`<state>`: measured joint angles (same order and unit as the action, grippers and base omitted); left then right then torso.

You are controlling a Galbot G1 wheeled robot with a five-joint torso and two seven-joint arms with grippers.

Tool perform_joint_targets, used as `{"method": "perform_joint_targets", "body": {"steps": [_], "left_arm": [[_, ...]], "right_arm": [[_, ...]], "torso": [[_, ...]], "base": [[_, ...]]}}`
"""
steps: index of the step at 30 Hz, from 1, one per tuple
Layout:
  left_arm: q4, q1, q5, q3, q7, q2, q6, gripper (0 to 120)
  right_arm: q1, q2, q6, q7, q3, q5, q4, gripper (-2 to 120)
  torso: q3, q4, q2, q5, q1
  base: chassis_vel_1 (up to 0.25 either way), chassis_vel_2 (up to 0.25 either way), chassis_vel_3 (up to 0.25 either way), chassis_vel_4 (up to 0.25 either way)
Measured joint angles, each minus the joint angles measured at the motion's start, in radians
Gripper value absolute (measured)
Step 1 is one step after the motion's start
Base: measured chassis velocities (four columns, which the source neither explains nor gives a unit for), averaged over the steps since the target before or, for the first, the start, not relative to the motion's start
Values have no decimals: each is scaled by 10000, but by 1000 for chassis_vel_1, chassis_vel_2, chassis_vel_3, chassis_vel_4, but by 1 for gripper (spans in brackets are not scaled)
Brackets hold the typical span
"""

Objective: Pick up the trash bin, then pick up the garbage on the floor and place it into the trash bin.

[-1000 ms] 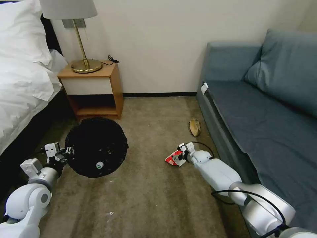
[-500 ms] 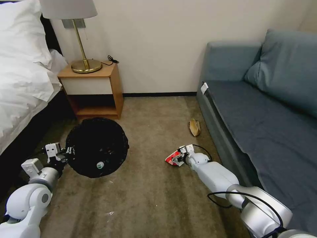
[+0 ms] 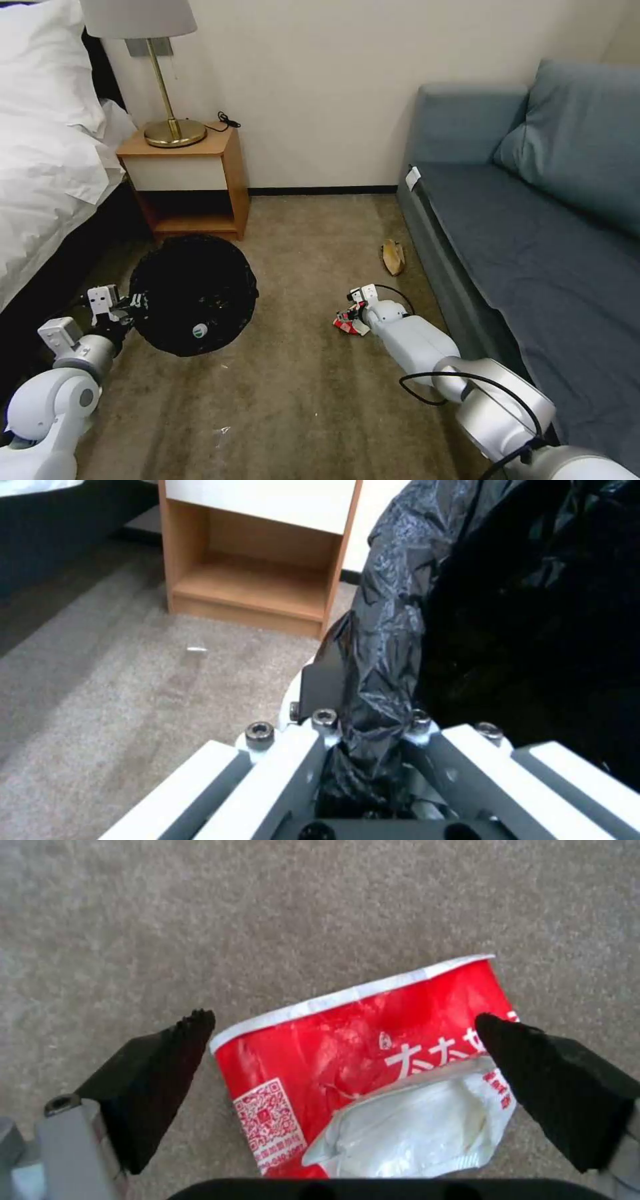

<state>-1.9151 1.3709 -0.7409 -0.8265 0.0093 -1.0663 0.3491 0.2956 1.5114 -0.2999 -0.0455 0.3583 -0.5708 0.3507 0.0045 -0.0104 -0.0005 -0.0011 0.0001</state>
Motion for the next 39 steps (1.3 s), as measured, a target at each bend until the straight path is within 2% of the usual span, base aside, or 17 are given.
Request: {"method": "perform_joint_targets", "body": {"steps": [10,22,24,26,27,28,30,33,34,35,36,39], "left_arm": [[62,-164,-20,86,12,20,-37,1],[-190,109,17,22,25,-51,-76,1],[-224,139,54,24,23,-98,-76,1],[-227,142,60,26,23,-103,-77,1],[-232,154,89,30,23,-123,-84,1],[-232,154,89,30,23,-123,-84,1],[-245,177,110,35,23,-130,-87,1],[-255,180,111,35,23,-129,-91,1],[-256,177,111,37,20,-124,-93,1],[-256,172,112,39,17,-120,-94,1],[-256,172,112,39,17,-120,-94,1],[-256,151,112,66,16,-117,-101,1]], "right_arm": [[65,172,-252,182,-52,171,-398,100],[516,-66,-273,203,-164,156,-346,100],[626,-117,-251,197,-167,158,-283,92],[633,-119,-243,199,-170,159,-282,90],[672,-145,-203,197,-187,156,-259,83],[672,-145,-203,197,-187,156,-259,83],[742,-181,-97,189,-213,145,-232,72],[768,-203,-33,208,-230,123,-222,65],[784,-231,19,248,-238,101,-209,58],[795,-260,57,268,-242,80,-188,53],[795,-260,57,268,-242,80,-188,53],[805,-371,109,343,-255,-118,-43,39]], "torso": [[1,-1,-1,1,0],[-1,-1,0,1,0],[-1,0,0,3,0],[-1,0,0,3,0],[-2,1,0,3,0],[-2,1,0,3,0],[-3,5,1,3,-1],[-3,7,2,6,-1],[-3,8,1,6,-1],[-2,7,1,4,-1],[-2,7,1,4,-1],[2,-6,0,0,-1]], "base": [[0,0,0,0],[0,0,0,0],[0,0,0,0],[0,0,0,0],[0,0,0,0],[0,0,0,0],[0,0,0,0],[0,0,0,0],[0,0,0,0],[0,0,0,0],[0,0,0,0],[0,0,0,0]]}}
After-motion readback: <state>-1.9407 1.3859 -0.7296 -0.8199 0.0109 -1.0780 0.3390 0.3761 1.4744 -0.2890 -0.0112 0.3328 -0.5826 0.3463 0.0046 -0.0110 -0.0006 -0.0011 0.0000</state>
